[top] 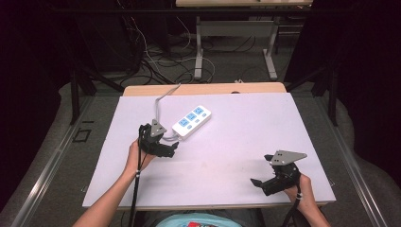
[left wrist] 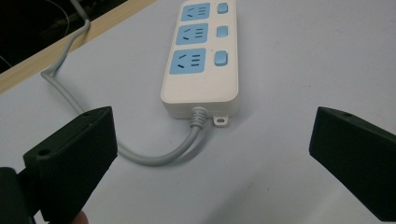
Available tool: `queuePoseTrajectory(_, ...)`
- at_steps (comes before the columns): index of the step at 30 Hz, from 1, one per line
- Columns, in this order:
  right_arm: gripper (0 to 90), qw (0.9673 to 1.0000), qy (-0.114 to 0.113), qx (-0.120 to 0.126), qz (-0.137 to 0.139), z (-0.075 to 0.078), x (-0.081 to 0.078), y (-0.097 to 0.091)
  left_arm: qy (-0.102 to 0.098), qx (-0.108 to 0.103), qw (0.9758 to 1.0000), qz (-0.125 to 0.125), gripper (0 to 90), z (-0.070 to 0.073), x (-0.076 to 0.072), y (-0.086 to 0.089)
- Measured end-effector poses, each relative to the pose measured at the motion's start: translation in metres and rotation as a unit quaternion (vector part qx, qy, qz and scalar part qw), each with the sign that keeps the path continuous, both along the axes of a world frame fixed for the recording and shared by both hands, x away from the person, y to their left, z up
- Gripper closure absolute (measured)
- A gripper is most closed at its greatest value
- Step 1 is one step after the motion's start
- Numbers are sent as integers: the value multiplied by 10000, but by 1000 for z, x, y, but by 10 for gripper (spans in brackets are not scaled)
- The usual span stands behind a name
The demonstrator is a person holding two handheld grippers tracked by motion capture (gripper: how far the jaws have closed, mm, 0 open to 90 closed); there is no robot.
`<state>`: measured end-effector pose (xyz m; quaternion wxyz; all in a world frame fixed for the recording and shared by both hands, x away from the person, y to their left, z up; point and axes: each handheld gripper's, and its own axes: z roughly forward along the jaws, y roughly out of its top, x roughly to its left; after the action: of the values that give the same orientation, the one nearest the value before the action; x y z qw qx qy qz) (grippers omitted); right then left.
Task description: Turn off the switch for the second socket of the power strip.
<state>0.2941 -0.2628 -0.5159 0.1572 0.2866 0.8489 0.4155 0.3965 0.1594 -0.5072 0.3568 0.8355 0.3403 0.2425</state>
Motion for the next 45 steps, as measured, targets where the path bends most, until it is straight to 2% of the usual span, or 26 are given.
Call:
queuePoseTrajectory(2, 0, 10000, 77, -29, -19, 1, -1, 0, -13, -58, 10000, 28, 12, 1, 2, -1)
queuePoseTrajectory(7, 0, 10000, 4, -13, 3, 0, 0, 0, -20, -131, 9999, 56, 5, 2, 8, -3)
queuePoseTrajectory(9, 0, 10000, -4, -13, 6, 0, 0, 0, -25, -100, 9999, 61, 2, 3, 10, -3)
queuePoseTrajectory(11, 0, 10000, -5, -20, 3, 0, 0, 0, -11, -201, 9998, 57, 1, 2, 13, -3)
queuePoseTrajectory(12, 0, 10000, -5, -20, 3, 0, 0, 0, 11, -167, 9998, 56, 1, 3, 13, -3)
queuePoseTrajectory(14, 0, 10000, 32, -59, 13, 1, 0, 0, -58, -243, 9997, 85, 0, 2, 15, -5)
queuePoseTrajectory(15, 0, 10000, -28, -1, -29, 0, 0, 0, 15, -188, 9998, 21, 0, 5, 16, -4)
queuePoseTrajectory(16, 0, 10000, -24, -4, -24, 0, 0, 0, -46, -236, 9997, 62, 0, 4, 17, -5)
queuePoseTrajectory(17, 0, 10000, -25, -6, -48, 0, -1, 0, 9, -185, 9998, 13, 0, 5, 17, -5)
queuePoseTrajectory(24, 0, 10000, 18, -1, -51, 0, -1, 1, 6, -186, 9998, -34, 1, 5, 23, -10)
queuePoseTrajectory(25, 0, 10000, 17, -41, 13, 0, 0, 0, 98, -123, 9998, -89, 1, 6, 24, -9)
queuePoseTrajectory(26, 0, 10000, 80, -51, -15, 0, 0, 0, 39, -142, 9999, -69, 1, 5, 25, -11)
queuePoseTrajectory(27, 0, 10000, 23, -13, 2, 0, 0, 1, -1, -142, 9999, -34, 1, 4, 26, -12)
queuePoseTrajectory(32, 0, 10000, 37, -12, -15, 0, 0, 1, 65, -157, 9999, -14, 0, 5, 32, -15)
queuePoseTrajectory(33, 0, 10000, 73, -3, -26, 0, -1, 1, -4, -187, 9998, 22, 0, 6, 35, -16)
queuePoseTrajectory(36, 0, 9999, 111, -43, -18, 0, -1, 0, -27, -206, 9998, 23, 0, 7, 38, -18)
queuePoseTrajectory(37, 0, 10000, 34, -53, 18, 0, 0, 0, 28, -256, 9997, 25, 0, 7, 40, -19)
queuePoseTrajectory(40, 0, 10000, -5, 1, -8, 0, 0, 0, 58, -330, 9994, 51, 0, 7, 47, -23)
queuePoseTrajectory(42, 0, 10000, -9, -7, 0, 0, 1, 0, 122, -287, 9995, 16, 0, 7, 52, -26)
queuePoseTrajectory(43, 0, 10000, -9, 5, -20, -1, 1, 0, 75, -310, 9995, 63, 1, 6, 55, -29)
queuePoseTrajectory(45, 0, 10000, -22, 3, -17, 0, 1, 0, 163, -322, 9993, 52, 3, 5, 59, -32)
